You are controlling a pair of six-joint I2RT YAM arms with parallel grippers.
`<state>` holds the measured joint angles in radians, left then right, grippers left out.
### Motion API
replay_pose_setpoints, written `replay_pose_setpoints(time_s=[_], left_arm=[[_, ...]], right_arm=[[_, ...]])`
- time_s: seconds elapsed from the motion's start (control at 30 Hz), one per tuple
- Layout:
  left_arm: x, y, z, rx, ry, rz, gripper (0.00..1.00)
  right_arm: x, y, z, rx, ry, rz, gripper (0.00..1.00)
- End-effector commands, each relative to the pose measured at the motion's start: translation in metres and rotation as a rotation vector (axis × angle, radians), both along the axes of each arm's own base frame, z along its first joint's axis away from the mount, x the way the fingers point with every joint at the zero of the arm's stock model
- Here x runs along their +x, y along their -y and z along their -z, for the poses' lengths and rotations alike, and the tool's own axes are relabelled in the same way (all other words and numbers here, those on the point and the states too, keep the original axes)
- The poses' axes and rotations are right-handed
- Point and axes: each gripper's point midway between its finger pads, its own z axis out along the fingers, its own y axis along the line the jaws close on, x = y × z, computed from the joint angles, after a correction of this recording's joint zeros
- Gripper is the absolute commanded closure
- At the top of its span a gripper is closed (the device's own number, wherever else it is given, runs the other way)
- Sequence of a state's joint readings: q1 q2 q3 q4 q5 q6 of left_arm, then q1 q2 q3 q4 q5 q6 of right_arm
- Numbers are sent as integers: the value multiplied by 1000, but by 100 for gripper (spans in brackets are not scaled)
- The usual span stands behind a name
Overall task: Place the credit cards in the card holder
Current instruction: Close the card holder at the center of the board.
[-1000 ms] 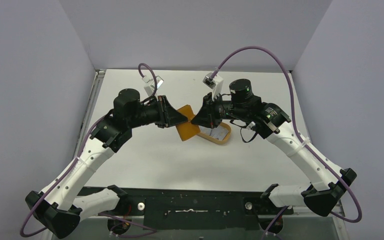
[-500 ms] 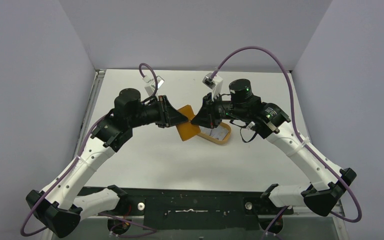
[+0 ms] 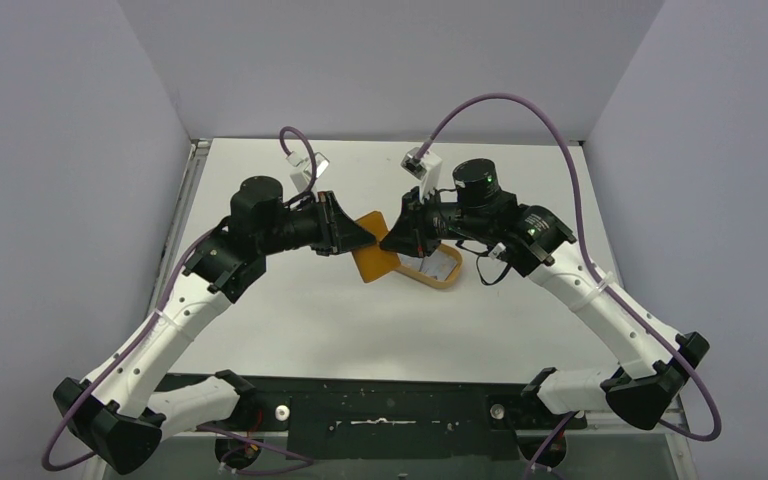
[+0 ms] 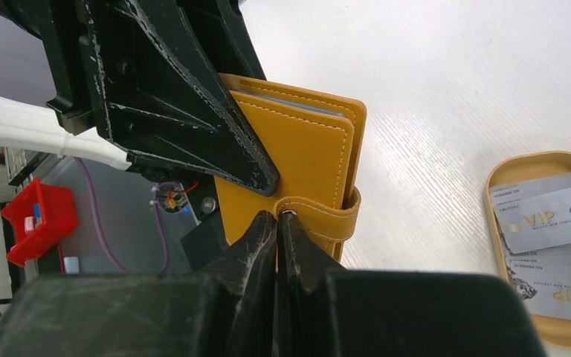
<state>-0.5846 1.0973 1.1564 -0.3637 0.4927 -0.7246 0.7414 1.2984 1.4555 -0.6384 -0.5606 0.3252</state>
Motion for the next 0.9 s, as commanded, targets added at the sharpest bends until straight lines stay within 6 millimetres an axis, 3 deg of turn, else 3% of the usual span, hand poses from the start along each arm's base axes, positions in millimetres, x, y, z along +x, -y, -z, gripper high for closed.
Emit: replay_pose_setpoints(time_s=[0.0, 0.87], left_arm=[[-11, 11, -59, -145, 127, 76, 100], [-46, 13, -114, -316, 199, 207, 100]], right_arm=[[1, -13, -1, 15, 11, -14, 100], [5, -23, 19, -28, -36, -2, 100]])
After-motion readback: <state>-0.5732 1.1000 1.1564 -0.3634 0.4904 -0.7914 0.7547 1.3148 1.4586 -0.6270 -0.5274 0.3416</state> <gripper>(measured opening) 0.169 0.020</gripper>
